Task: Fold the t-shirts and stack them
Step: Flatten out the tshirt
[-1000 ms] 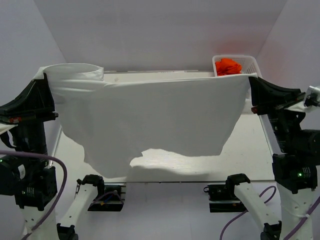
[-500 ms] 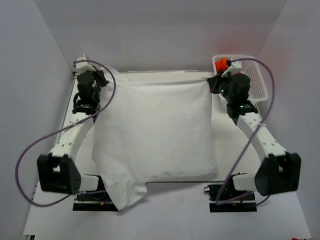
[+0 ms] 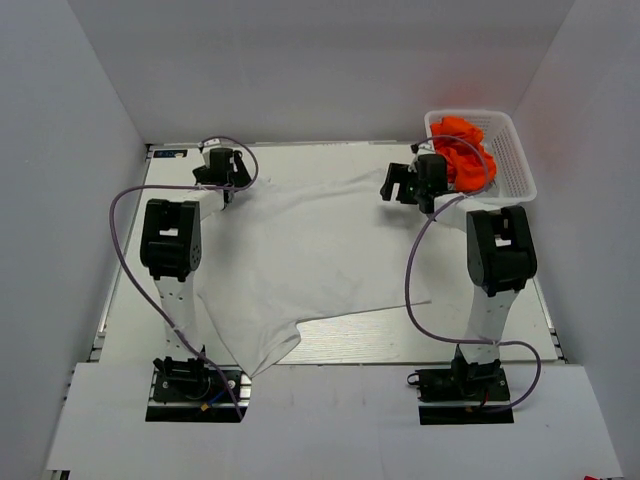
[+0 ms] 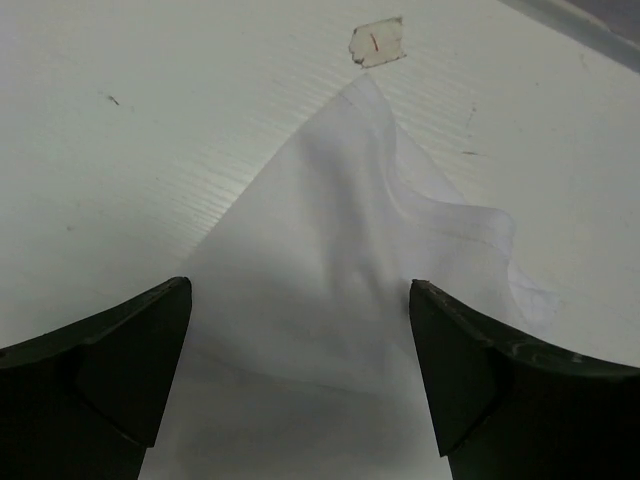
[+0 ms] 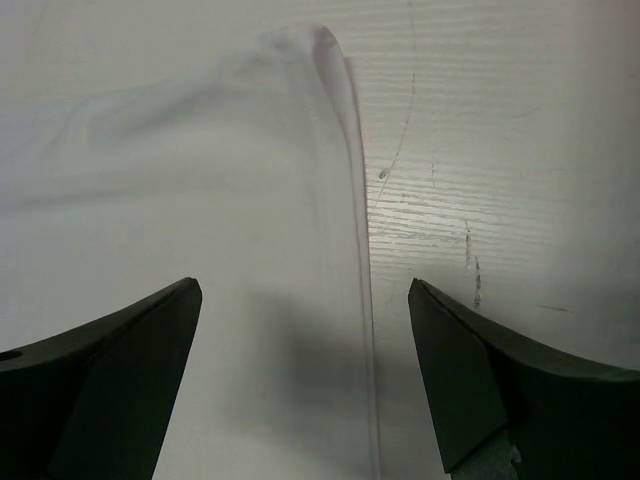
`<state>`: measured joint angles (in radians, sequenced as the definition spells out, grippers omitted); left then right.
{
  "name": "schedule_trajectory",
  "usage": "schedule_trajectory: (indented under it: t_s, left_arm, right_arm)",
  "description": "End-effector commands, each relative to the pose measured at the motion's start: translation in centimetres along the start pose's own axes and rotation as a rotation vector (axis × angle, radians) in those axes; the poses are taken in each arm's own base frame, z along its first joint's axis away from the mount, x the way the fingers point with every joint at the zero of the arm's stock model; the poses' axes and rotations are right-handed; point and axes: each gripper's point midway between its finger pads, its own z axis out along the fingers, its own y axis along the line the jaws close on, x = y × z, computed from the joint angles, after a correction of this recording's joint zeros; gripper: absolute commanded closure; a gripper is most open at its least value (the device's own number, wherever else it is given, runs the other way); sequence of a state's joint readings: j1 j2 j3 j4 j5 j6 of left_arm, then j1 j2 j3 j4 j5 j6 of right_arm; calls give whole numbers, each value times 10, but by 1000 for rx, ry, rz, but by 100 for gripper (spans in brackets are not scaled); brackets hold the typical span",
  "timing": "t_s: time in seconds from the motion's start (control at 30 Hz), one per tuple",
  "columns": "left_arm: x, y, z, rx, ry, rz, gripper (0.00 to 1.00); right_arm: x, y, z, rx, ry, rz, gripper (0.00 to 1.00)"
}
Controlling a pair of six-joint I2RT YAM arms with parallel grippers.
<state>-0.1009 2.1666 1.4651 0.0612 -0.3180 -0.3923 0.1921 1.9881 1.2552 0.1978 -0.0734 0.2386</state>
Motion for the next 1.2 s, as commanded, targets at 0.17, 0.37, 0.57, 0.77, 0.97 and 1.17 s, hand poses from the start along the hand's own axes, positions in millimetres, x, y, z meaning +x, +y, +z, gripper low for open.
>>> schedule_trajectory:
  t_s: [0.17, 0.37, 0.57, 0.77, 0.97, 1.17]
  left_arm:
    - [-88, -19, -73, 52, -140, -90, 0]
    - [-33, 13, -120, 10, -8, -120, 0]
    - [34, 22, -151, 123, 88, -163, 0]
    - [63, 25, -123, 59, 186, -143, 0]
    - [71, 31, -87, 2, 218, -159, 0]
    - [77, 13, -37, -9, 263, -148, 0]
  right_arm:
    - [-52, 38, -59, -79, -182, -32, 10]
    - [-4, 56, -74, -138, -91, 31, 10]
    - [39, 70, -73, -179, -6, 66, 10]
    - [57, 61, -56, -109, 60, 100, 10]
    - [75, 32, -28, 57, 126, 173, 10]
    - [78, 2, -2, 250, 183, 210, 10]
